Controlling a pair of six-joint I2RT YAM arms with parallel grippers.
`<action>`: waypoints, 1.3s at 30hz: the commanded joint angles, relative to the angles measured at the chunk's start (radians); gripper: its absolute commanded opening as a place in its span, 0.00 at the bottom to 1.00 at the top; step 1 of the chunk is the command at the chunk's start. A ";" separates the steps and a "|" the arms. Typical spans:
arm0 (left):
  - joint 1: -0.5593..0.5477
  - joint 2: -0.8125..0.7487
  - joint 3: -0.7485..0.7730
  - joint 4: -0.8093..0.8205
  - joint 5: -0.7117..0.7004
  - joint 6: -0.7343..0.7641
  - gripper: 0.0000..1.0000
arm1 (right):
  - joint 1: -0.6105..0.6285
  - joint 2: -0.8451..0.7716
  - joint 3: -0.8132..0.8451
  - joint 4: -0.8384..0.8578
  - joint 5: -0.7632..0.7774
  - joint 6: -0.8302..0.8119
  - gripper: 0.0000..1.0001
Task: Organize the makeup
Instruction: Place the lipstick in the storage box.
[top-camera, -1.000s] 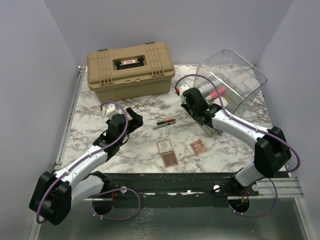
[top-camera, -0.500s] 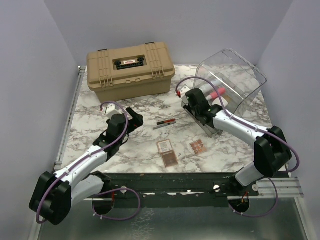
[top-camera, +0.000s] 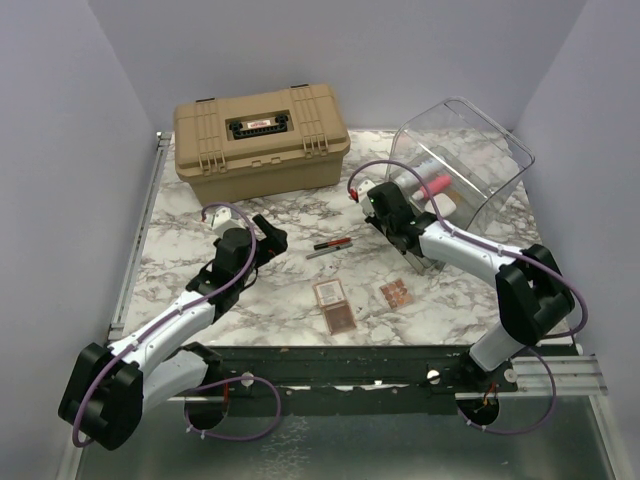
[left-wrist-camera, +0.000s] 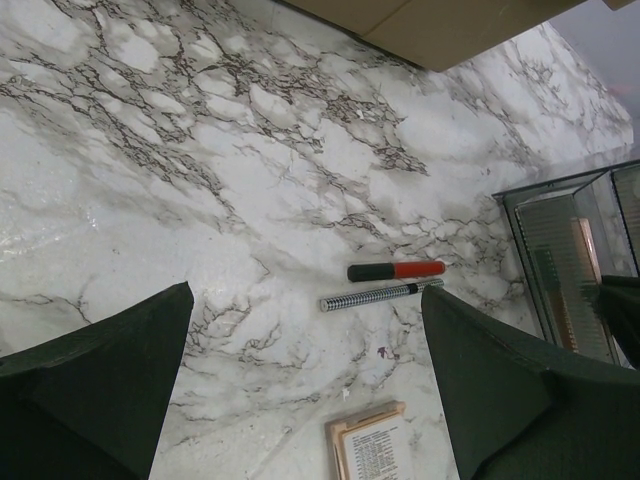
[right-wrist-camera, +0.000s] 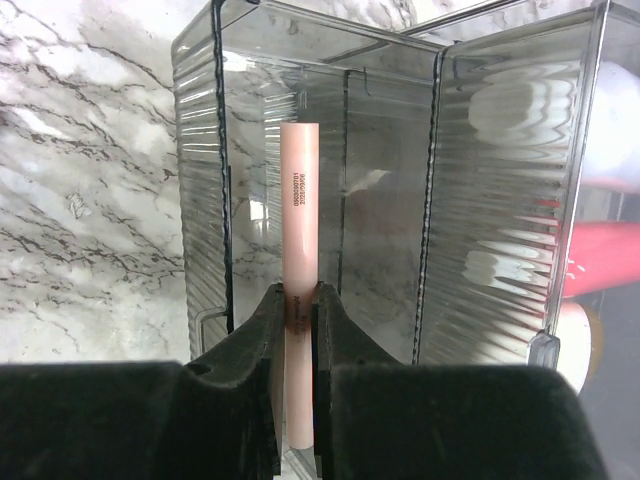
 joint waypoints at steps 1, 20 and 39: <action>0.007 -0.003 0.006 0.005 0.019 0.000 0.98 | -0.006 0.015 0.001 0.042 0.034 0.002 0.14; 0.007 0.020 0.026 -0.002 0.034 0.015 0.99 | -0.006 0.006 0.030 0.008 -0.018 0.031 0.26; 0.007 0.025 0.026 0.000 0.040 0.006 0.98 | -0.009 -0.002 0.041 -0.031 -0.057 0.050 0.27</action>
